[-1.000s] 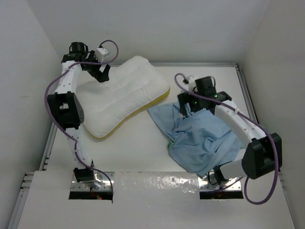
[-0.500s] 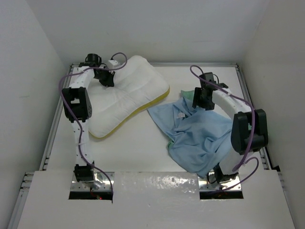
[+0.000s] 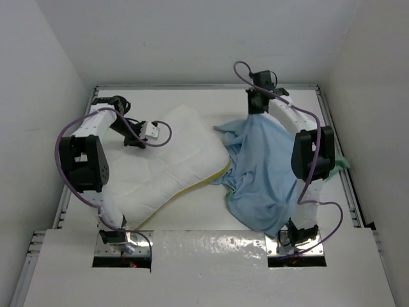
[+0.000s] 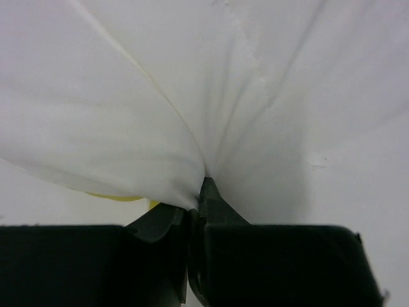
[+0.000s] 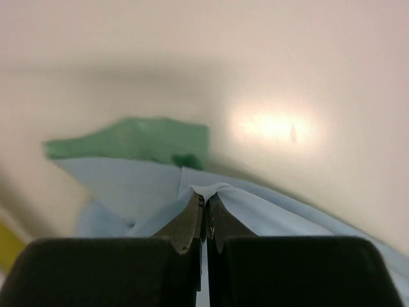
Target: Put the pillow into the pillowcase
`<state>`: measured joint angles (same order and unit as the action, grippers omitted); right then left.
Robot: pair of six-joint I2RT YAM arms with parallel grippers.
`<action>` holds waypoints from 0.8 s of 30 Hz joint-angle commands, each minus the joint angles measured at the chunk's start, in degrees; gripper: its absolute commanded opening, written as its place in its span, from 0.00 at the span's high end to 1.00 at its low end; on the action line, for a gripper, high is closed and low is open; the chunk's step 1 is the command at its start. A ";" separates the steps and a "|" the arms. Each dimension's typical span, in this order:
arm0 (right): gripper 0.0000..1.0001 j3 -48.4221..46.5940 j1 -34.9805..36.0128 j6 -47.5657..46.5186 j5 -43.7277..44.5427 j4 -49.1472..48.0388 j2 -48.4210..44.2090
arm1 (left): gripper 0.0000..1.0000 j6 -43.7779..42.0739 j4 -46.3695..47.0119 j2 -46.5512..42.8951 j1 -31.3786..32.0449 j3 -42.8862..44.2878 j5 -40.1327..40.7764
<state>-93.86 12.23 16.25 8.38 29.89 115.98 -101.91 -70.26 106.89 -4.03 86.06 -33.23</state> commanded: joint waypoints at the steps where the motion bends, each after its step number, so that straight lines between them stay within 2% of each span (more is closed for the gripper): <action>1: 1.00 -9.84 6.92 -8.86 -6.50 -6.76 -1.20 | 1.00 -14.46 -5.41 -5.80 0.78 -1.68 -0.16; 3: 1.00 -8.37 7.63 -7.56 -10.64 -9.66 -3.12 | 0.87 -14.63 -5.33 -6.87 1.22 -1.86 -1.30; 4: 1.00 -6.79 7.46 -5.72 -11.45 -12.98 -4.18 | 0.75 -14.37 -5.33 -8.26 1.66 -1.78 -3.48; 5: 1.00 -5.12 7.37 -5.62 -10.76 -14.58 -5.14 | 0.57 -12.37 -5.33 -8.97 2.01 -1.43 -5.16; 6: 1.00 -2.05 7.11 -6.49 -9.97 -16.60 -6.63 | 0.52 -9.83 -5.33 -9.50 2.27 -0.47 -7.09; 7: 1.00 -0.89 6.15 -6.93 -8.92 -16.70 -6.91 | 0.43 -5.45 -5.24 -9.33 2.62 3.63 -12.76; 8: 1.00 -0.27 5.53 -7.37 -8.91 -16.27 -6.82 | 0.29 -0.53 -5.06 -8.64 2.63 6.46 -16.30; 9: 1.00 -0.09 4.92 -8.24 -9.26 -14.61 -6.48 | 0.21 12.13 -4.63 -6.11 2.71 13.53 -18.95; 10: 1.00 -0.26 3.95 -8.77 -9.61 -13.47 -5.34 | 0.10 21.05 -0.71 -4.34 2.63 17.43 -22.45; 11: 1.00 -0.61 3.59 -9.30 -10.05 -12.41 -4.63 | 0.00 30.27 2.81 -2.41 2.63 20.87 -22.58; 12: 1.00 -1.31 3.33 -10.09 -10.31 -11.09 -4.02 | 0.00 43.85 5.37 2.48 2.63 27.77 -22.05; 13: 1.00 -1.32 3.15 -10.45 -10.58 -10.99 -3.23 | 0.00 44.16 3.39 5.58 2.80 31.76 -20.92; 14: 1.00 -1.32 3.06 -10.97 -10.41 -11.08 -2.87 | 0.00 36.59 -0.28 8.48 3.15 35.19 -20.21; 15: 1.00 -1.41 3.15 -11.33 -10.49 -11.86 -2.61 | 0.00 35.91 -2.40 13.47 3.41 39.32 -18.99; 17: 1.00 -2.11 3.15 -11.07 -10.41 -11.96 -1.47 | 0.00 38.70 -1.46 17.46 6.48 40.06 -12.58; 19: 1.00 -3.51 3.06 -10.45 -10.40 -11.43 -0.50 | 0.00 35.56 -5.13 22.73 9.64 40.15 -8.97; 22: 1.00 -2.99 3.15 -10.27 -10.49 -11.52 -0.41 | 0.00 36.34 -4.45 26.61 10.98 38.39 -12.54; 24: 1.00 -1.51 3.24 -10.10 -10.40 -11.52 -0.76 | 0.00 42.99 1.92 28.54 11.15 38.48 -13.43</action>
<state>-95.04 15.05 6.63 -1.37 19.90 116.33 -65.43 -70.50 135.00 5.87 124.16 -44.77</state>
